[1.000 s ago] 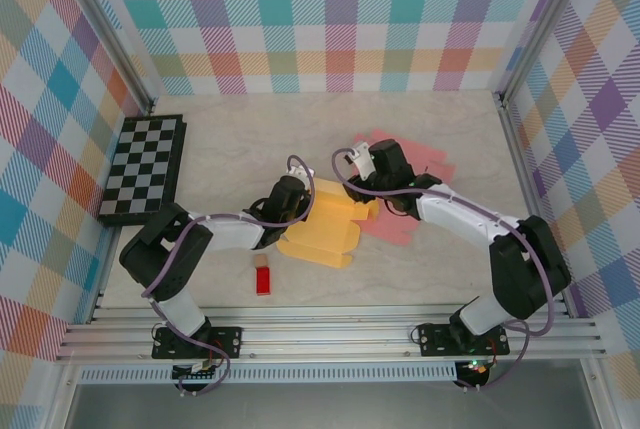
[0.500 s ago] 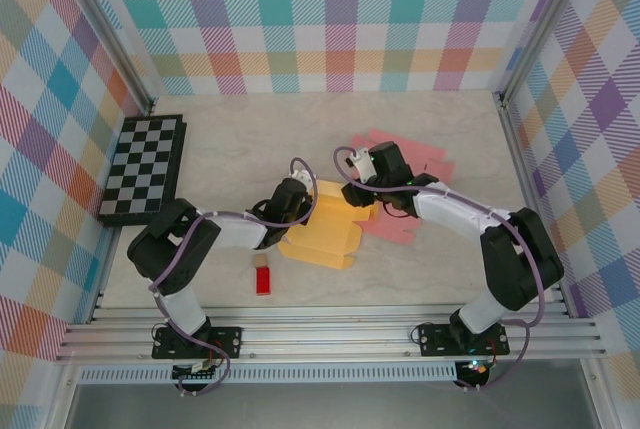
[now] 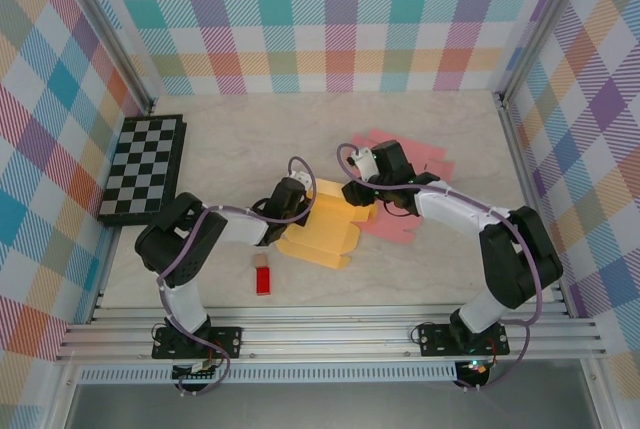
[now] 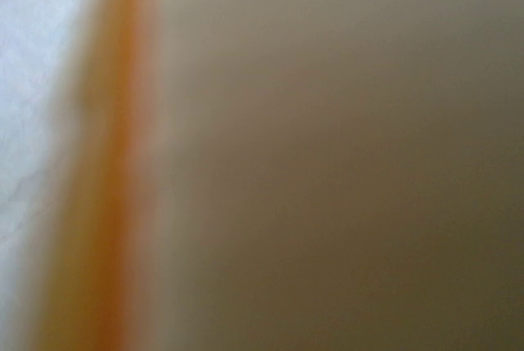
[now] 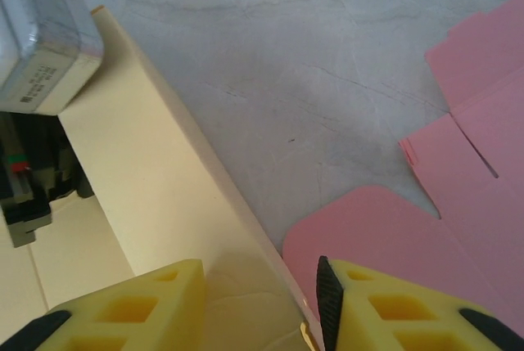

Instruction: Fold the paper box

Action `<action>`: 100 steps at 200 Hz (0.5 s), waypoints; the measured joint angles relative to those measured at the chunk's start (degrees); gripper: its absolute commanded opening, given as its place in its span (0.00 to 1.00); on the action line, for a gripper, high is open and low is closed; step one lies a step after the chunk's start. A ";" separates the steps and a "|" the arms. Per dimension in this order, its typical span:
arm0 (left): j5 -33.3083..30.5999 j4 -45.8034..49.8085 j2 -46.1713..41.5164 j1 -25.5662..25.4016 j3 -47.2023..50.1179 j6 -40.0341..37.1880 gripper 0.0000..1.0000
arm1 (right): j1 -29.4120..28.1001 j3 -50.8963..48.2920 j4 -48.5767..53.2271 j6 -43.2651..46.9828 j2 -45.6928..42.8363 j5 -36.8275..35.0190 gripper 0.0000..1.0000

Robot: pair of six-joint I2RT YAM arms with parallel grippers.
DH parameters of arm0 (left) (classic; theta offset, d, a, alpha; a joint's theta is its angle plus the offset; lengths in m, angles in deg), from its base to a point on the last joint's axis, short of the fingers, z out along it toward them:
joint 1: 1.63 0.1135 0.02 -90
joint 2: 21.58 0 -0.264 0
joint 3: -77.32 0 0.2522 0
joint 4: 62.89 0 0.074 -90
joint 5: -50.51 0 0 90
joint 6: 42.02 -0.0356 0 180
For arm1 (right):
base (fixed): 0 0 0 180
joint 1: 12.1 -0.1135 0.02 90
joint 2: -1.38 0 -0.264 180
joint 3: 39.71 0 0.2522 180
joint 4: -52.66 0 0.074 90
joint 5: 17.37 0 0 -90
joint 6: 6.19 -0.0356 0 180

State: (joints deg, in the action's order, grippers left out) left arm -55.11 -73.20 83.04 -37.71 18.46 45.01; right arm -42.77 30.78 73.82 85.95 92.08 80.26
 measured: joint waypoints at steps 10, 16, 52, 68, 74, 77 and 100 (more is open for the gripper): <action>-0.76 0.09 0.90 -0.02 -1.11 0.44 0.11 | 0.00 -0.02 0.00 -0.04 0.02 0.09 0.42; -1.42 0.09 1.44 -0.02 -1.84 1.01 0.09 | 0.00 -0.07 0.00 -0.04 0.02 0.15 0.41; -3.08 0.09 3.02 -0.11 -3.89 3.32 0.00 | 0.33 -0.13 -0.17 -0.07 0.02 -0.11 0.42; -3.10 0.04 3.23 -0.11 -3.87 3.82 0.00 | 0.37 -0.15 -0.22 -0.33 0.02 -0.50 0.44; -3.10 0.02 3.23 -0.11 -3.87 3.89 0.00 | 0.39 -0.15 -0.17 -0.72 0.02 -0.50 0.44; -3.08 0.02 3.23 -0.11 -3.85 4.00 0.00 | 0.42 -0.15 -0.15 -0.90 0.02 -0.50 0.44; -2.89 -0.07 3.06 -0.11 -3.45 4.74 0.00 | 0.74 1.11 2.01 -3.10 0.00 -0.55 0.45</action>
State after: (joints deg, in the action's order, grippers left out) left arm -57.99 -73.27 86.10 -37.82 15.01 49.76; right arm -42.03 31.90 75.83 82.84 92.08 79.72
